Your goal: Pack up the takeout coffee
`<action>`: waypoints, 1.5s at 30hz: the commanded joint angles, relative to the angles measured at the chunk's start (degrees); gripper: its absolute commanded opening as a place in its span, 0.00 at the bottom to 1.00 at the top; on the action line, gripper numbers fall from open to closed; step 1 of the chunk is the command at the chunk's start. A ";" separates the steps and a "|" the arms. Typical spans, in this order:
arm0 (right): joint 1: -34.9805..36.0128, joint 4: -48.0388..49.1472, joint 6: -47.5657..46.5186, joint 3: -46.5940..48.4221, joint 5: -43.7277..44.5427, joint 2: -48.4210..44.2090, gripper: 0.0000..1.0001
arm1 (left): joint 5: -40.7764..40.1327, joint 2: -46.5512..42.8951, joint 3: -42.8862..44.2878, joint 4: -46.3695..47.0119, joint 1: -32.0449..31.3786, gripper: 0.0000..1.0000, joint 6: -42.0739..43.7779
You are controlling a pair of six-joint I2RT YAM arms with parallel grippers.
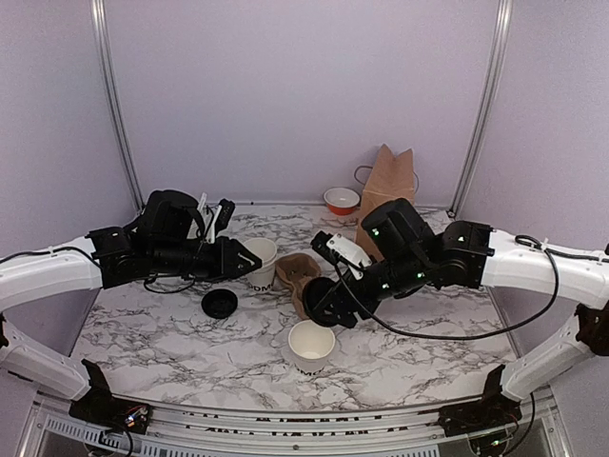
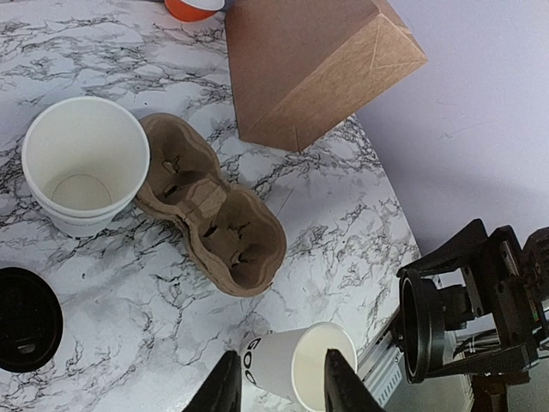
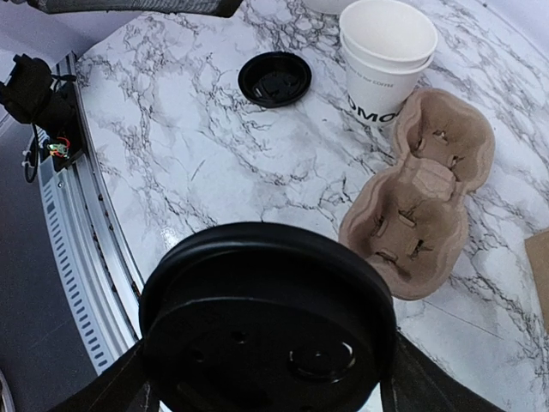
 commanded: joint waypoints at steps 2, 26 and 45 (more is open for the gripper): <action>2.15 -5.69 -0.27 4.84 -0.84 4.47 0.82 | -0.58 -0.77 -1.95 -0.80 -0.80 0.34 0.54; 2.94 -15.30 -2.19 13.02 -2.05 16.23 0.82 | -1.66 0.80 -5.44 1.50 -2.61 0.34 -1.03; 3.12 -23.69 -3.40 21.36 -3.39 22.50 0.82 | -1.43 1.02 -7.93 4.42 -2.62 0.34 -0.60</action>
